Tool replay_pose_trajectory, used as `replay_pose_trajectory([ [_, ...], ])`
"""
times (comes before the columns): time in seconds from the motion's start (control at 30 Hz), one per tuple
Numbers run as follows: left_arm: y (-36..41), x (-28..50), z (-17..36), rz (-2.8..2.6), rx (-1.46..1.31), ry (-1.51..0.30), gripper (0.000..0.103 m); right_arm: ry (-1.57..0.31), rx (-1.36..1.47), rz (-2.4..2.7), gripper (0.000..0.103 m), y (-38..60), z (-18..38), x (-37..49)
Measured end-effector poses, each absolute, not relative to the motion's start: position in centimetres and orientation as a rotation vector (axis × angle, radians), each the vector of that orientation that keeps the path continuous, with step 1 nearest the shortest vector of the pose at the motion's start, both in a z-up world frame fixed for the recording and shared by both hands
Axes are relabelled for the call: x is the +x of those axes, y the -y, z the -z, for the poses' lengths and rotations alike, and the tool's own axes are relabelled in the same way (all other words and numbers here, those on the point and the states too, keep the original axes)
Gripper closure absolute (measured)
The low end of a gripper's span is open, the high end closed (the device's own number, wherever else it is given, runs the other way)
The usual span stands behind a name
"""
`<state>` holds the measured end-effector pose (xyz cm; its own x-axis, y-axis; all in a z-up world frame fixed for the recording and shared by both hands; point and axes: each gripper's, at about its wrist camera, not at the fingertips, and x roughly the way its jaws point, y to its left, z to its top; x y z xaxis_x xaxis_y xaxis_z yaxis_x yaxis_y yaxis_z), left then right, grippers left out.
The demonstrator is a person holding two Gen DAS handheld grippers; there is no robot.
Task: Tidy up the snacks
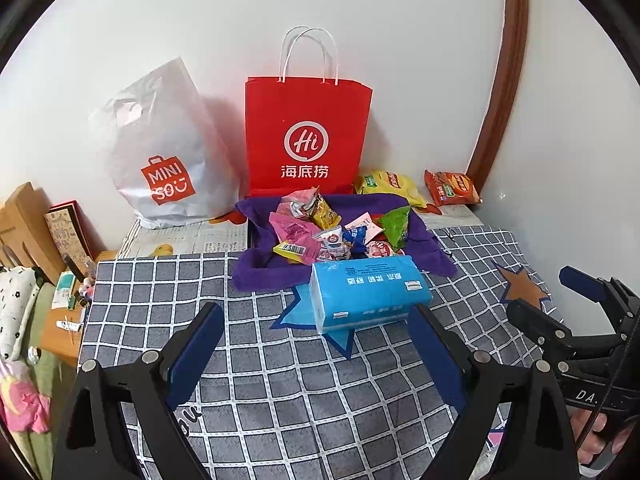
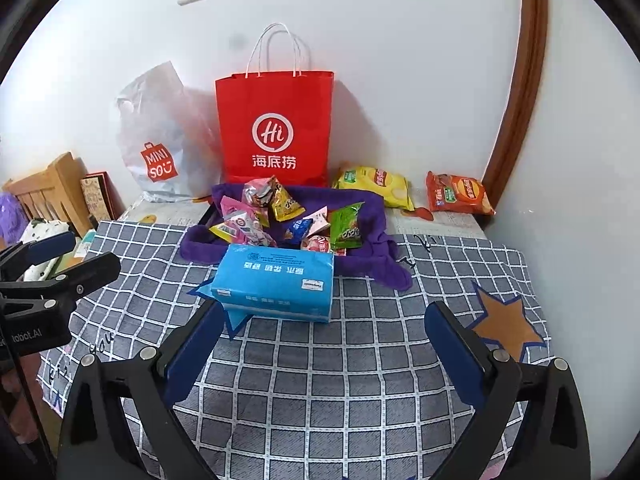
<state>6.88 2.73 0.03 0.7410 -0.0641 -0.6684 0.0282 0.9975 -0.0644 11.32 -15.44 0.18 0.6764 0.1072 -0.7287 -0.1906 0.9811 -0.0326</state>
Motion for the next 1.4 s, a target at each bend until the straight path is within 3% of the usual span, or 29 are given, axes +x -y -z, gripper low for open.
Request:
replay_pose_trajectory([
  [1.4,-2.33,6.53,0.13,0.037,-0.048,-0.738,0.01,-0.811,-0.074,-0.158,0.004,16.12,-0.12,10.67],
])
